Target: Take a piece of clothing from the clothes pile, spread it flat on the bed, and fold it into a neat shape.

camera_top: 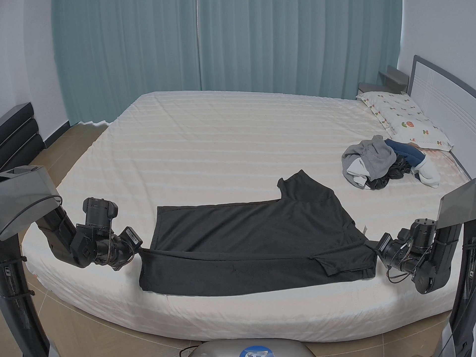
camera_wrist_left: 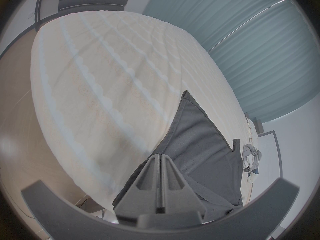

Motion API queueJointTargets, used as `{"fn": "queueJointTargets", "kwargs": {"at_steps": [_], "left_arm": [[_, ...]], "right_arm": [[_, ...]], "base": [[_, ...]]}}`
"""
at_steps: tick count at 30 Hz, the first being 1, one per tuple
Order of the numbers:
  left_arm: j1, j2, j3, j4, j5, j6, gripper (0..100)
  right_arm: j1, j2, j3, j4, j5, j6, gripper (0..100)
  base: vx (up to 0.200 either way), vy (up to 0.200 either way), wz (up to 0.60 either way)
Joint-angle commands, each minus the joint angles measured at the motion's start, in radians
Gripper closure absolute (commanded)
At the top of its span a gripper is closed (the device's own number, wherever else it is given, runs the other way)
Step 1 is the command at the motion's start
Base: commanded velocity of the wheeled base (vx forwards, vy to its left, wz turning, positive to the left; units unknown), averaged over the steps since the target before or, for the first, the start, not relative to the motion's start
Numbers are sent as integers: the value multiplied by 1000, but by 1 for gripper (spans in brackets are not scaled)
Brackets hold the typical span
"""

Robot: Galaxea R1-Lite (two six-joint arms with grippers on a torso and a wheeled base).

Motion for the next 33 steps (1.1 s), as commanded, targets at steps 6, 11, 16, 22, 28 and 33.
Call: {"fn": "queueJointTargets", "kwargs": {"at_steps": [6,11,16,22,28,33], "left_arm": [[-6,100,-16,-97,4,-22,100],[-9,103,-24,-94,18,-22,100],[-9,106,-24,-92,18,-22,100],[-9,106,-36,-96,25,-57,0],[-9,98,-23,-97,25,-61,0],[-6,95,-20,-99,22,-81,0]], "right_arm": [[7,76,-45,-8,-7,-2,100],[13,91,-65,-8,-12,1,100],[15,98,-69,-8,-12,1,100],[13,99,-85,-8,-18,16,0],[1,88,-93,-8,-12,100,0],[-16,62,-112,-8,11,240,0]], "base": [[0,0,0],[0,0,0],[0,0,0],[0,0,0],[0,0,0],[0,0,0]]}}
